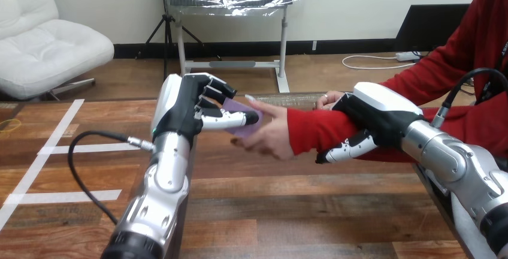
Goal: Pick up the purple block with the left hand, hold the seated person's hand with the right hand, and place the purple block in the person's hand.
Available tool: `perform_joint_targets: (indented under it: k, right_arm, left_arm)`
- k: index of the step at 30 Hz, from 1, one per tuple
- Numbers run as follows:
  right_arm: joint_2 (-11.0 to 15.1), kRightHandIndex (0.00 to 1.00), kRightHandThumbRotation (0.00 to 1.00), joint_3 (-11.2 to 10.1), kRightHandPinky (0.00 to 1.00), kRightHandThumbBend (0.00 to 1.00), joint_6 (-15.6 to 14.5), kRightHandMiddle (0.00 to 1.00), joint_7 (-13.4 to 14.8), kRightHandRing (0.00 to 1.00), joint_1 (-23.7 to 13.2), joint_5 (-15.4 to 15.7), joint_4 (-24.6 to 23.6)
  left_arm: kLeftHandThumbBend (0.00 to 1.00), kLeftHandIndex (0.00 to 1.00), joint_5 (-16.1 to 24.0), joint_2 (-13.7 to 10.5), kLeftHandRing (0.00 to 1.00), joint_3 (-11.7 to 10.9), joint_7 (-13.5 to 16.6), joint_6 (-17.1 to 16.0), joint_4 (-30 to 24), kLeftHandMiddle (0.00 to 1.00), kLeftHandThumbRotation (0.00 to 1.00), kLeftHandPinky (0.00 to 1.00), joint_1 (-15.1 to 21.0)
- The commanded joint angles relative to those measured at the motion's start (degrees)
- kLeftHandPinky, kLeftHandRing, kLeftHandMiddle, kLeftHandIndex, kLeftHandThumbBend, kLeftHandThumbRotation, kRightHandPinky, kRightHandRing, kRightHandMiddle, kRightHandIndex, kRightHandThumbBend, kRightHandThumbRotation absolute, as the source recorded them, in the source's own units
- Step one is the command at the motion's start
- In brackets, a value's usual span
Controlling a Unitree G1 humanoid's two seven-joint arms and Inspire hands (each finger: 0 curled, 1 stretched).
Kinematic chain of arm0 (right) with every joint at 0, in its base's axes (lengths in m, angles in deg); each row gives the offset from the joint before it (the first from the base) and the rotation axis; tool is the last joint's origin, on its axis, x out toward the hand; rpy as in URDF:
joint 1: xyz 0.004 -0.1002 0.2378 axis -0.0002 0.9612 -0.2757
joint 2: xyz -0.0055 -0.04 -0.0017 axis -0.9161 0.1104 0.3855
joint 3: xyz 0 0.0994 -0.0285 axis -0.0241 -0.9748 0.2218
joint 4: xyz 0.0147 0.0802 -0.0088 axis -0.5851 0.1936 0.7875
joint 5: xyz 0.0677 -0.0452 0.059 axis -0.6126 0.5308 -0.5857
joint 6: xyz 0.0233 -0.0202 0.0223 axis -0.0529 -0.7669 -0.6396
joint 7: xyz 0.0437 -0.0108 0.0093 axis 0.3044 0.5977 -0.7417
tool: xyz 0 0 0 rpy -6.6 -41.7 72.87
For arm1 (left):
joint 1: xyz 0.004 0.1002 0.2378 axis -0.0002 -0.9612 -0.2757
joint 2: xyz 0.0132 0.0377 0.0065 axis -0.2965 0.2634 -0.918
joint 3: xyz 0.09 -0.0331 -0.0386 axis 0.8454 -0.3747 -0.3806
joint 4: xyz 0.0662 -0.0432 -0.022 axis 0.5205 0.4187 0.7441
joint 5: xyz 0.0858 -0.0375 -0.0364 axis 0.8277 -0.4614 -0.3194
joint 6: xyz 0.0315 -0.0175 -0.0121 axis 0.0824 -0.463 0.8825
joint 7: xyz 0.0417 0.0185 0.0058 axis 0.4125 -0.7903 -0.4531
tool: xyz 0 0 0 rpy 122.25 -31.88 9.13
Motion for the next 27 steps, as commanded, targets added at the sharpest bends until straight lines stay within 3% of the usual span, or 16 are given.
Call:
perform_joint_targets:
  k: [1,15,27]
  right_arm:
    - [-3.9,0.31,0.3,-0.3,0.25,0.78,1.4,0.31,0.3,0.28,-4.7,-1.0,-5.5]
    - [-4.3,0.31,0.29,-0.7,0.23,0.77,0.4,0.31,-0.1,0.27,-3.9,-1.6,-7.1]
    - [-4.1,0.31,0.28,-0.7,0.23,0.78,0.8,0.31,0.6,0.27,-3.4,-1.4,-7.8]
  left_arm:
    - [0.7,0.46,-0.5,0.9,0.46,-0.3,0.4,-2.0,2.6,0.49,0.0,0.42,6.6]
    - [0.71,0.46,-1.1,2.5,0.46,0.6,-0.7,-5.8,8.6,0.48,0.0,0.42,9.0]
    - [0.71,0.46,0.0,3.2,0.46,3.4,-4.8,-4.8,10.3,0.49,0.0,0.41,8.9]
